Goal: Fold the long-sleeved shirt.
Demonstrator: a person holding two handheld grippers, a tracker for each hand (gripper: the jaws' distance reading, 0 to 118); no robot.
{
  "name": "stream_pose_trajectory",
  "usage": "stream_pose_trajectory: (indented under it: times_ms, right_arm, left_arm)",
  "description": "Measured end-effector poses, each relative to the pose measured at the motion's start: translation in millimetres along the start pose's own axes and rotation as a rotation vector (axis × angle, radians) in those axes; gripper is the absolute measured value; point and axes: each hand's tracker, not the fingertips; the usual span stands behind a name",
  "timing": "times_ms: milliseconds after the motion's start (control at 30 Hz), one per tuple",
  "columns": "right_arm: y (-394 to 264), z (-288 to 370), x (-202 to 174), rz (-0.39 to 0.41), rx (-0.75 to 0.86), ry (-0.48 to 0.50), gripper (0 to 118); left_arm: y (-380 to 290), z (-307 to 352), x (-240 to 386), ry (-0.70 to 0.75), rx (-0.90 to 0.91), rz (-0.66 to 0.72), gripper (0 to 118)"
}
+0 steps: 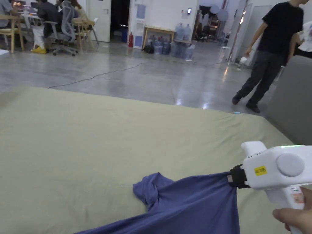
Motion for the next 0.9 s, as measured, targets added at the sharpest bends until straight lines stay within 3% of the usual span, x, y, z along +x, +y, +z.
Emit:
stream_pose_trajectory:
  times_ms: [233,400,667,767,900]
  right_arm:
    - [24,165,46,-0.073,0.220,-0.072,1]
    - [71,246,52,-0.046,0.317,-0.194,1]
    - [191,292,75,-0.055,0.424,-0.367,1]
    - [237,293,82,-0.091,0.421,-0.368,1]
    - [284,296,60,-0.064,0.441,-0.427,1]
  left_arm:
    - [93,54,68,-0.142,0.175,-0.012,3]
    - [178,96,122,-0.225,0.276,-0.043,3]
    - [327,174,207,-0.264,0.356,-0.119,3]
    - [368,194,234,-0.160,0.431,-0.175,3]
    - [408,212,257,-0.099,0.538,-0.199,3]
